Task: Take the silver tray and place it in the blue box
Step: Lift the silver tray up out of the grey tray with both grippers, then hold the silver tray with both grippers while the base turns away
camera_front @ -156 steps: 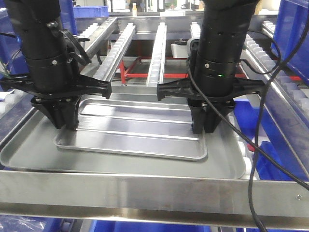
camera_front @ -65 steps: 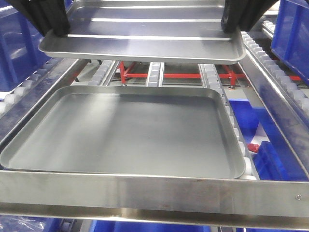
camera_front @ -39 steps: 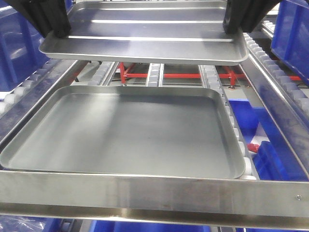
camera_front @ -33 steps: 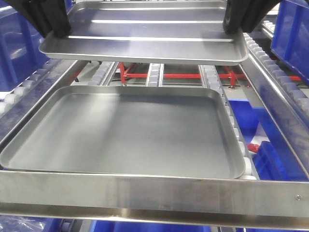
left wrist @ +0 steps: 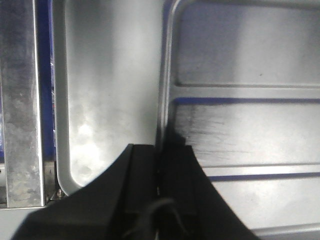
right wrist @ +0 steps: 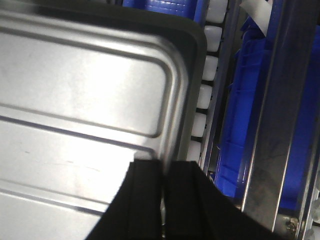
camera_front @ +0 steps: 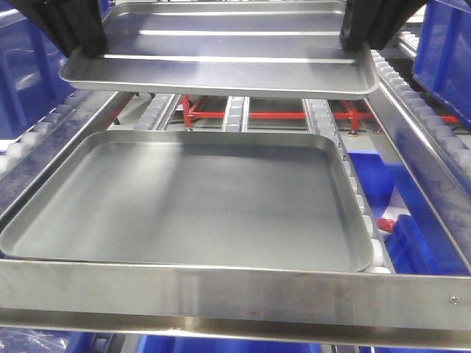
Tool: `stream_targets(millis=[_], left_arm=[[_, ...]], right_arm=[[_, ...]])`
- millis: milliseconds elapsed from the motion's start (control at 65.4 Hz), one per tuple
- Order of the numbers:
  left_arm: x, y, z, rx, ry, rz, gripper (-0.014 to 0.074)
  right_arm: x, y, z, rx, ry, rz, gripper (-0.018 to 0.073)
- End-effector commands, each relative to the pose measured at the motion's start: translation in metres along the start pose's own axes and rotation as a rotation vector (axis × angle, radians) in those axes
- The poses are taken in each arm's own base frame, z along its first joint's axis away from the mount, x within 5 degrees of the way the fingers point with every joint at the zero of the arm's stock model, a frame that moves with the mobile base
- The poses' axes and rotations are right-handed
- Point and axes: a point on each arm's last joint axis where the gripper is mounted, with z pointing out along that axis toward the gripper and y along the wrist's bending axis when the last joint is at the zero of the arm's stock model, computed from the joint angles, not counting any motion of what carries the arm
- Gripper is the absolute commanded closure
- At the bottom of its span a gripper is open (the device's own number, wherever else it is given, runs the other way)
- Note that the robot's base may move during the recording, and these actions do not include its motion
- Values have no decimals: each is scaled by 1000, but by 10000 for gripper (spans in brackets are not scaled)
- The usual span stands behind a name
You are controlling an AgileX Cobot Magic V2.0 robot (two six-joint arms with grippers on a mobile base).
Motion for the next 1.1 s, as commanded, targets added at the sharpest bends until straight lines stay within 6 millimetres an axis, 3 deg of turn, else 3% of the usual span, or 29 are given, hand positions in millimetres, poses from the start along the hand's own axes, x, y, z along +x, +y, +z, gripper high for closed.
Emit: stream_targets(millis=[0, 1086], left_arm=[[-9, 0, -26, 23, -111, 9, 701], [-9, 0, -26, 23, -111, 9, 701]], right_arm=[[-9, -4, -22, 0, -89, -33, 501], [-9, -4, -22, 0, -89, -33, 501]])
